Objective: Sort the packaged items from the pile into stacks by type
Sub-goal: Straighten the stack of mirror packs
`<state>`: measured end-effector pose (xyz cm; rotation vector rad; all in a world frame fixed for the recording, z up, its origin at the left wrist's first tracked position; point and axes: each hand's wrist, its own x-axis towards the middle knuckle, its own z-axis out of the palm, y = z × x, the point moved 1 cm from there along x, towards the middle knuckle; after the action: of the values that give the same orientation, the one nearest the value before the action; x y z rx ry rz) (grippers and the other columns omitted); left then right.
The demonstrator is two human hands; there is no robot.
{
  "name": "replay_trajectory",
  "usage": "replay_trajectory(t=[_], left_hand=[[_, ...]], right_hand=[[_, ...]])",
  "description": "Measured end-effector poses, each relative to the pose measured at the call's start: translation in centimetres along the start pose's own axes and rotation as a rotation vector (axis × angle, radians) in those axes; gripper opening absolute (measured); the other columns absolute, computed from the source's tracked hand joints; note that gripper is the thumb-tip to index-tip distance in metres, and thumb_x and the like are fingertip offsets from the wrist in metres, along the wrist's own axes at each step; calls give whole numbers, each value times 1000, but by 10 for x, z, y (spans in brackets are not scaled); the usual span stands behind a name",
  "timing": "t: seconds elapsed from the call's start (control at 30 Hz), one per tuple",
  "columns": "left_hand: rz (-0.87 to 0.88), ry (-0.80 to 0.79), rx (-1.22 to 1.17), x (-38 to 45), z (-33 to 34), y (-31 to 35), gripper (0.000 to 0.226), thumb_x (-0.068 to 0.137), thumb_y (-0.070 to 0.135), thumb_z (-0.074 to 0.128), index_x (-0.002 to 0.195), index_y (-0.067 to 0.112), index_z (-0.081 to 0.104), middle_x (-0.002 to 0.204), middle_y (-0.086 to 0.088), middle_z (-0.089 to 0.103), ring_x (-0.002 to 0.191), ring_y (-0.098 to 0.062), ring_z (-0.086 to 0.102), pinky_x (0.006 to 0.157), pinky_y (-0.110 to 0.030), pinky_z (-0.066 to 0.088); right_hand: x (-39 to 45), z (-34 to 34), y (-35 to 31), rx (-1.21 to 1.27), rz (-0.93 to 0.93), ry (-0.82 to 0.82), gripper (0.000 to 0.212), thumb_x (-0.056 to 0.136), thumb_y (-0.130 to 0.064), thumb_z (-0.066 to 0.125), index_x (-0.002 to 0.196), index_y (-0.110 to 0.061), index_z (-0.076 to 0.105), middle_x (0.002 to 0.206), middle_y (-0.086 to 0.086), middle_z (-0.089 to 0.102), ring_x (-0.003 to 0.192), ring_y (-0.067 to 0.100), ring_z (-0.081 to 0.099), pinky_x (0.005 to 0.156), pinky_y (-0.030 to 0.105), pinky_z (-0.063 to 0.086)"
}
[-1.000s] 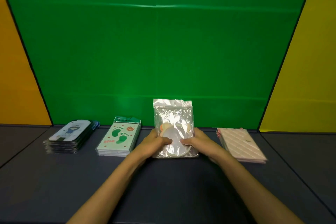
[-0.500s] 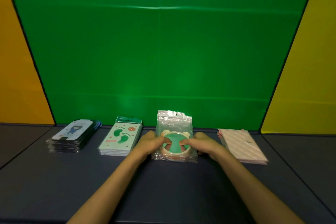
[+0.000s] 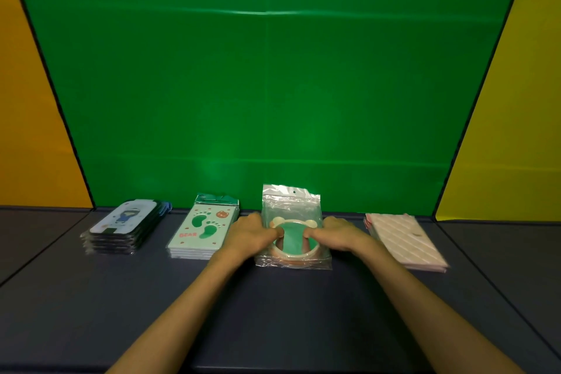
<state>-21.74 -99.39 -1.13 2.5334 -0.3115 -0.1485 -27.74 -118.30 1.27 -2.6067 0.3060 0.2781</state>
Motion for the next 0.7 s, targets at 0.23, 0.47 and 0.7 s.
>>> replay_trajectory(t=[0.23, 0.47, 0.7], left_hand=[[194, 146, 364, -1, -7, 3, 90, 75, 67, 59, 146, 18, 36, 145, -11, 43, 132, -33, 42, 106, -50, 37], [291, 179, 485, -3, -15, 6, 99, 73, 67, 59, 155, 33, 17, 163, -9, 20, 144, -32, 27, 116, -54, 22], [370, 224, 464, -1, -28, 15, 81, 80, 64, 52, 152, 32, 30, 160, -8, 29, 143, -30, 32, 116, -53, 25]], right_hand=[[4, 2, -1, -330, -27, 221, 54, 79, -66, 56, 104, -19, 63, 118, 9, 54, 109, 30, 54, 86, 39, 45], [6, 6, -10, -467, -128, 396, 79, 80, -60, 60, 140, -12, 42, 132, 11, 47, 120, 29, 48, 99, 48, 44], [-7, 0, -20, -438, -197, 445, 69, 87, -55, 55, 143, -17, 43, 134, 10, 51, 120, 29, 52, 99, 47, 43]])
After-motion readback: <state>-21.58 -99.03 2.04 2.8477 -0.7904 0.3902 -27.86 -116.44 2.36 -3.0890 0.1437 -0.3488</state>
